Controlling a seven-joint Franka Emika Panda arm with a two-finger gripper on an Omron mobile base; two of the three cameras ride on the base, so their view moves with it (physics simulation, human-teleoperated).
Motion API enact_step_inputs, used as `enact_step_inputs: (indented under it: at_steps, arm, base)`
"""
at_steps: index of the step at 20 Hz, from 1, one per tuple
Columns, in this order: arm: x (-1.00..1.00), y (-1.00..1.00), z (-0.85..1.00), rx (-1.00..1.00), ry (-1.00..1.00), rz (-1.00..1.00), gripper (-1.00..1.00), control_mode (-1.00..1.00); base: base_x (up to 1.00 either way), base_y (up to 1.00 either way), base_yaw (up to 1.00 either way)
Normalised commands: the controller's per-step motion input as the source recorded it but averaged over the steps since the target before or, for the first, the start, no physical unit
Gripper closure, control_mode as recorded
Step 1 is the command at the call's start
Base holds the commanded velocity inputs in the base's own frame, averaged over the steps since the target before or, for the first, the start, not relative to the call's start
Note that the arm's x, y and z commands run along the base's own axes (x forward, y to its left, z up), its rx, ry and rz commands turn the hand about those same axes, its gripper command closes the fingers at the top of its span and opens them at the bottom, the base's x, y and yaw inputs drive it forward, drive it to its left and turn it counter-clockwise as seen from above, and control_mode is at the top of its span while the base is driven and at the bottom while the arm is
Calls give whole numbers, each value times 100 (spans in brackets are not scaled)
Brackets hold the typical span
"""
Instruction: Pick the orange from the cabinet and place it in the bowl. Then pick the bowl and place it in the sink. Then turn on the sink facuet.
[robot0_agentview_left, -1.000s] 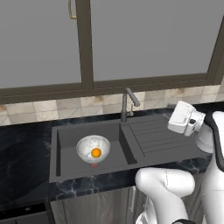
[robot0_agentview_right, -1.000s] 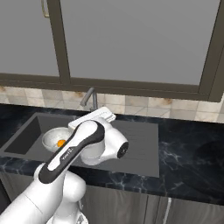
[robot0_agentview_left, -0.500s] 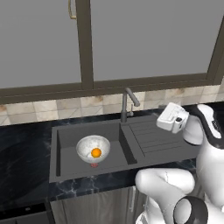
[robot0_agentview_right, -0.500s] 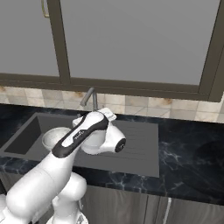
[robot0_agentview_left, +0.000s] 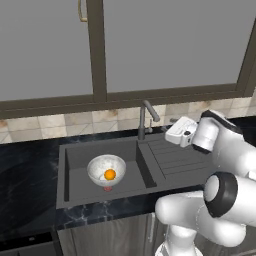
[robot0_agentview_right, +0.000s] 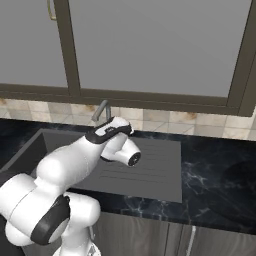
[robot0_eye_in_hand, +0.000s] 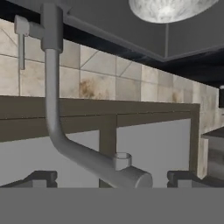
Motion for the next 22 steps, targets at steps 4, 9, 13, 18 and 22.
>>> enact_step_inputs:
  at_steps: [4, 9, 13, 18, 22]
  arm:
    - [46, -35, -33, 2, 0, 4, -100, -100]
    - [40, -26, -8, 4, 0, 5, -100, -100]
    - [40, 2, 0, 0, 0, 0, -100, -100]
    - [2, 9, 0, 1, 0, 0, -100, -100]
    - [0, 6, -3, 1, 0, 0, -100, -100]
  base:
    - [0, 0, 0]
    - [0, 0, 0]
    - [0, 0, 0]
    - [0, 0, 0]
    - [0, 0, 0]
